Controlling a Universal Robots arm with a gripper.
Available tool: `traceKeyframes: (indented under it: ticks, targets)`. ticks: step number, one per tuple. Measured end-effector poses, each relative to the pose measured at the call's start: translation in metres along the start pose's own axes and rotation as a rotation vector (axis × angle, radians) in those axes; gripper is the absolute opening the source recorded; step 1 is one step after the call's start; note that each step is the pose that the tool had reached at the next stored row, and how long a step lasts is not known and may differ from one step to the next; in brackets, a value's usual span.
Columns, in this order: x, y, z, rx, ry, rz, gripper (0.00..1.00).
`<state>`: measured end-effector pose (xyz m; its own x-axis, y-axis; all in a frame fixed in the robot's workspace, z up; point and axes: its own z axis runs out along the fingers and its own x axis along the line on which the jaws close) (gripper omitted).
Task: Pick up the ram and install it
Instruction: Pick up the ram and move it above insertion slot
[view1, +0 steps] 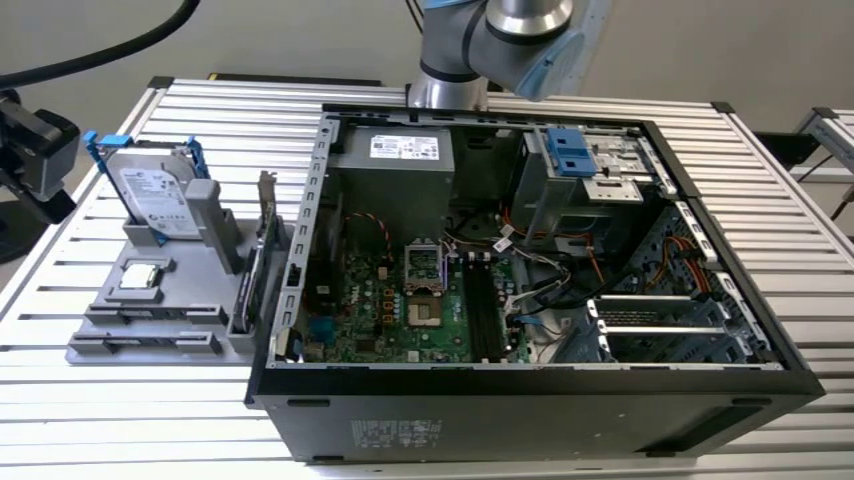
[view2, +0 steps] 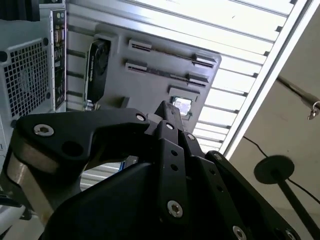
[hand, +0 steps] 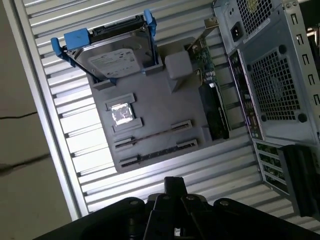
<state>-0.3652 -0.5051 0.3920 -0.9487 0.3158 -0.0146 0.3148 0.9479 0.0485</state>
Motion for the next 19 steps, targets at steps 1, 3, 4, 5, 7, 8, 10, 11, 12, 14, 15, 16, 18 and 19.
traceKeyframes:
  ticks: [1,3,4,5,7,8,10,11,12,14,15,16,18,19]
  targets:
    - [0.0000,0.0000,0.0000,0.0000,-0.0003,0.005,0.00]
    - [0.0000,0.0000,0.0000,0.0002,-0.0007,0.014,0.00]
    - [0.0000,0.0000,0.0000,0.0002,-0.0010,0.019,0.00]
    - [0.0000,0.0000,0.0000,0.0003,-0.0012,0.024,0.00]
    - [0.0000,0.0000,0.0000,0.0005,-0.0016,0.033,0.00]
    - [0.0000,0.0000,0.0000,0.0005,-0.0018,0.037,0.00]
    - [0.0000,0.0000,0.0000,0.0006,-0.0022,0.046,0.00]
    - [0.0000,0.0000,0.0000,0.0007,-0.0024,0.050,0.00]
    - [0.0000,0.0000,0.0000,0.0008,-0.0027,0.054,0.00]
    - [0.0000,0.0000,0.0000,0.0009,-0.0031,0.064,0.00]
    - [0.0000,0.0000,0.0000,0.0010,-0.0033,0.068,0.00]
    - [0.0000,0.0000,0.0000,0.0010,-0.0035,0.073,0.00]
    - [0.0000,0.0000,0.0000,0.0011,-0.0041,0.083,0.00]
    - [0.0000,0.0000,0.0000,0.0013,-0.0043,0.088,0.00]
